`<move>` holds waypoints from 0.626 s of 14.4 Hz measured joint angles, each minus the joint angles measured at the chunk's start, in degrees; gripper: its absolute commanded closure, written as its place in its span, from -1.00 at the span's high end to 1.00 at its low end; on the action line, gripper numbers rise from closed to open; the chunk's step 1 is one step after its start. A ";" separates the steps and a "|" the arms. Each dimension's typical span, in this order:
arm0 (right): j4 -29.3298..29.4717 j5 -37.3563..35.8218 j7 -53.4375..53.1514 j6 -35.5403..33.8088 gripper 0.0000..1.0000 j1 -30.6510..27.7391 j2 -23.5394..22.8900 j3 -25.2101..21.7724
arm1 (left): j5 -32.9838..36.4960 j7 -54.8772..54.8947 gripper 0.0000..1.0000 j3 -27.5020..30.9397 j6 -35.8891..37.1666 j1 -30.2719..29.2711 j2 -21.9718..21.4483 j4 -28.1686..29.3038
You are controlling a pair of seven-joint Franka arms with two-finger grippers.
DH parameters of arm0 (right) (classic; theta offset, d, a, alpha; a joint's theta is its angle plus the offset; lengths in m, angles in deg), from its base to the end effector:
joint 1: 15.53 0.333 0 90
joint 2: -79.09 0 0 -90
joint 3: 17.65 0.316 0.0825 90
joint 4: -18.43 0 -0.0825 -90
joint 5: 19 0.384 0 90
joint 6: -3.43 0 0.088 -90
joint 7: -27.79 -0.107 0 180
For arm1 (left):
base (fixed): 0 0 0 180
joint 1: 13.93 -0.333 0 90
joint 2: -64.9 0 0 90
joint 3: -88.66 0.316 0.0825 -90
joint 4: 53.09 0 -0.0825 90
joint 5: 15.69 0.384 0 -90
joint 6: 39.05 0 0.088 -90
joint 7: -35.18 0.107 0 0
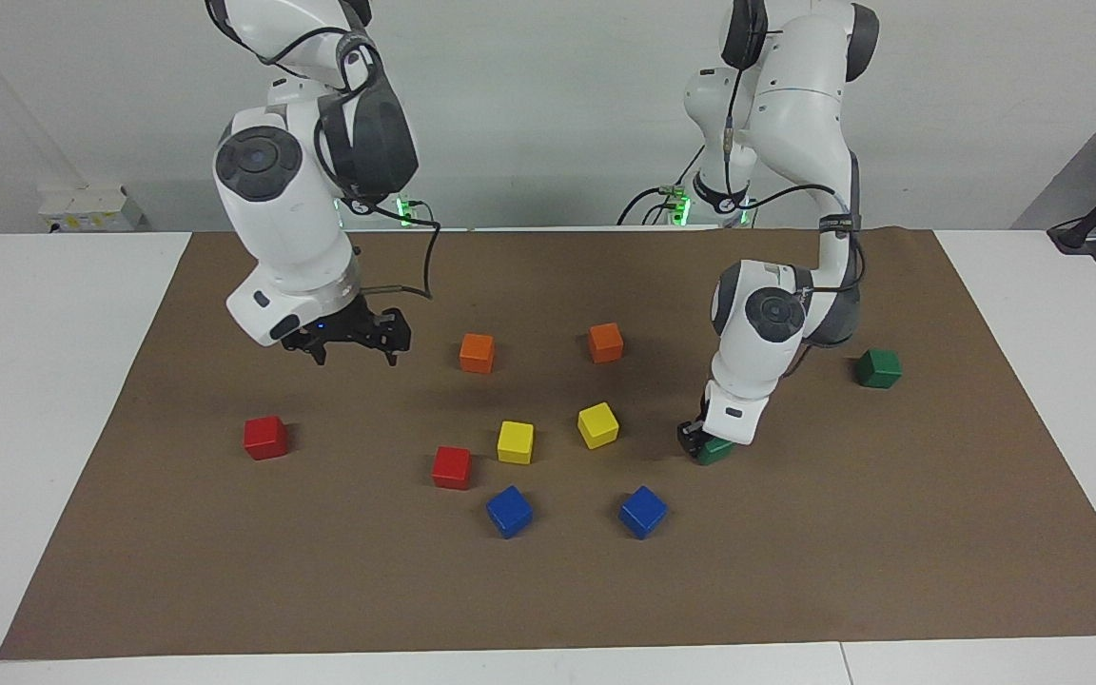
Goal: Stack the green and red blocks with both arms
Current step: 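Grasp second green with the left gripper while the right gripper grasps red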
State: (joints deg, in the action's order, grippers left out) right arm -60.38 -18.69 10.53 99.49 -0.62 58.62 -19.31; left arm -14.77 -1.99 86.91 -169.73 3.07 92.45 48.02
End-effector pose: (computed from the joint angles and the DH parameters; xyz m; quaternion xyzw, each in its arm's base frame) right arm 0.6435 0.1551 0.5080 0.9990 -0.0346 -0.0264 0.0097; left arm 0.6280 -0.2109 0.2958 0.9875 0.1568 0.0153 0.0091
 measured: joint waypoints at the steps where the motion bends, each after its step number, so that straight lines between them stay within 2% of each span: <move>1: 0.93 -0.01 -1.80 1.57 1.00 0.96 -1.32 0.00 | 0.00 0.00 -1.00 0.04 0.00 0.00 -0.01 0.00; 5: 2.54 -0.06 -3.64 7.99 1.00 1.92 -6.08 -0.15 | 0.09 1.36 -1.00 0.55 2.42 -0.69 -1.19 -1.41; 9: 2.69 -0.07 -3.76 12.91 1.00 1.91 -8.73 -0.33 | 0.21 17.39 -1.00 0.86 13.37 -7.78 -8.73 -2.70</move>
State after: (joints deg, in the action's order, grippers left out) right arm -57.69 -18.75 6.77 112.40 1.29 49.89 -19.65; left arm -14.56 15.40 87.77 -156.36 -4.71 83.71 45.31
